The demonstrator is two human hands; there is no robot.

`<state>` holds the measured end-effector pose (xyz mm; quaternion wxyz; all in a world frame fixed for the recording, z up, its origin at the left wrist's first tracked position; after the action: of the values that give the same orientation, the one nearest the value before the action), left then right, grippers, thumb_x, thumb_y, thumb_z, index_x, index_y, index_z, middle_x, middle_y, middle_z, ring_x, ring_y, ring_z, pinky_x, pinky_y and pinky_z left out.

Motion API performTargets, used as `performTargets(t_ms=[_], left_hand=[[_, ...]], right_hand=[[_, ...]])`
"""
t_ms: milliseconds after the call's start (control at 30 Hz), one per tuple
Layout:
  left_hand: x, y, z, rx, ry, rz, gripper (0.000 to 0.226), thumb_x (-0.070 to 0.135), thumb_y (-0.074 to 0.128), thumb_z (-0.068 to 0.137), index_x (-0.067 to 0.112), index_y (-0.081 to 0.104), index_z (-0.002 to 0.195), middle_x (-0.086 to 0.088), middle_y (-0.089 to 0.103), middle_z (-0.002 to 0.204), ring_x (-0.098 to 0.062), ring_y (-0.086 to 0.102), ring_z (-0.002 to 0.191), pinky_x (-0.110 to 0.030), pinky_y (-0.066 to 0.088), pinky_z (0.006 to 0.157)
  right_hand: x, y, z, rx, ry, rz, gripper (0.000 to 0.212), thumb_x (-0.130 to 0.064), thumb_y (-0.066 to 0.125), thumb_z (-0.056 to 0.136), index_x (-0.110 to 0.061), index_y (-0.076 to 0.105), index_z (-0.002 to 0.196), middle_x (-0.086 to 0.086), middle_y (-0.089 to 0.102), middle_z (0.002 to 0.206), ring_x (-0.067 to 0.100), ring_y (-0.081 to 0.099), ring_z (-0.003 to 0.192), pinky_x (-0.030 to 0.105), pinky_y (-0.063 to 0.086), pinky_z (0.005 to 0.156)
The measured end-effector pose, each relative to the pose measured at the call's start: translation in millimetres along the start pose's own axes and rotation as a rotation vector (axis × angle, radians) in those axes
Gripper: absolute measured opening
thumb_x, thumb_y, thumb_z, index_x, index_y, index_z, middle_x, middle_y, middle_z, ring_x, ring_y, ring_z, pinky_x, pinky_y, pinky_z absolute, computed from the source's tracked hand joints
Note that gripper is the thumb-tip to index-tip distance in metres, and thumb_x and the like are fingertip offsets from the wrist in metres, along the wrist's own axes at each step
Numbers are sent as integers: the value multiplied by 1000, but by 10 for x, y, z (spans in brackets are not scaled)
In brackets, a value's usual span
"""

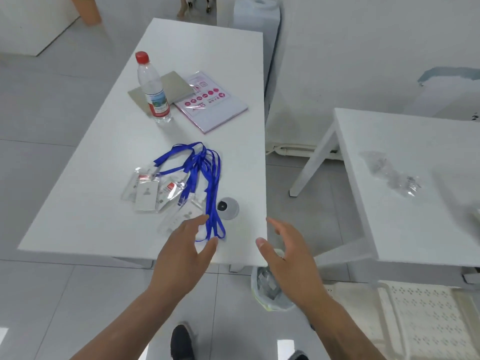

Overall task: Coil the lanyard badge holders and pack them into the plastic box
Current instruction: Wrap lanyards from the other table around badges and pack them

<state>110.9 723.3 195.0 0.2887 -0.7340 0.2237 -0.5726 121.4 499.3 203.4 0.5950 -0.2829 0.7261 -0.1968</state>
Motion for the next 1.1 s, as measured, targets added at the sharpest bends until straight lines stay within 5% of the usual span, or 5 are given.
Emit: performTargets(t_ms=[600,767,833,967,1100], left_hand=[[-981,-110,1078,-23,-241,421,52,42,75,78,25,54,122,3,62,117,-19,56,104,-32,48,82],[-883,-360,1113,-23,-285,-47,5,22,66,86,24,65,90,5,69,88,-12,61,77,-22,48,64],[-810,-550,1156,-58,-298,-300,5,20,70,85,24,72,83,2,72,81,-13,64,72,-18,49,61],[-625,-888,1244,-166,-339,-618,11,14,68,89,15,78,95,-6,77,94,-25,73,91,-39,59,87],[-516,-1005,1334,-260,-394,-851,18,11,64,91,10,73,107,-9,76,105,-25,73,92,-36,59,85]], right_hand=[[-442,1210,785,-155,23,-95,36,-44,59,92,-49,48,127,-29,50,122,-1,50,111,26,50,94],[-522,1115,992,-140,-77,-93,37,-32,59,93,-45,52,126,-29,52,122,-3,50,110,27,48,94],[-635,1044,1121,-137,-141,-136,43,-24,57,93,-42,49,132,-27,49,127,-5,44,107,13,43,89],[-881,975,1428,-144,-250,-222,60,-24,60,91,-40,36,143,-23,33,149,-1,29,130,13,32,94],[-1021,1027,1609,-231,-284,-160,60,-19,64,90,-39,42,142,-24,38,146,-1,24,136,22,34,108]])
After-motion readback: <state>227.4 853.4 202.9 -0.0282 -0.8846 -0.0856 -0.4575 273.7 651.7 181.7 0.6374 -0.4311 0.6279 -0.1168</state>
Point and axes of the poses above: each hand's wrist, its own z-axis towards the middle knuckle, its own y-axis out of the palm, x = y × z, the point moved 3 cm from there along z, towards the middle knuckle
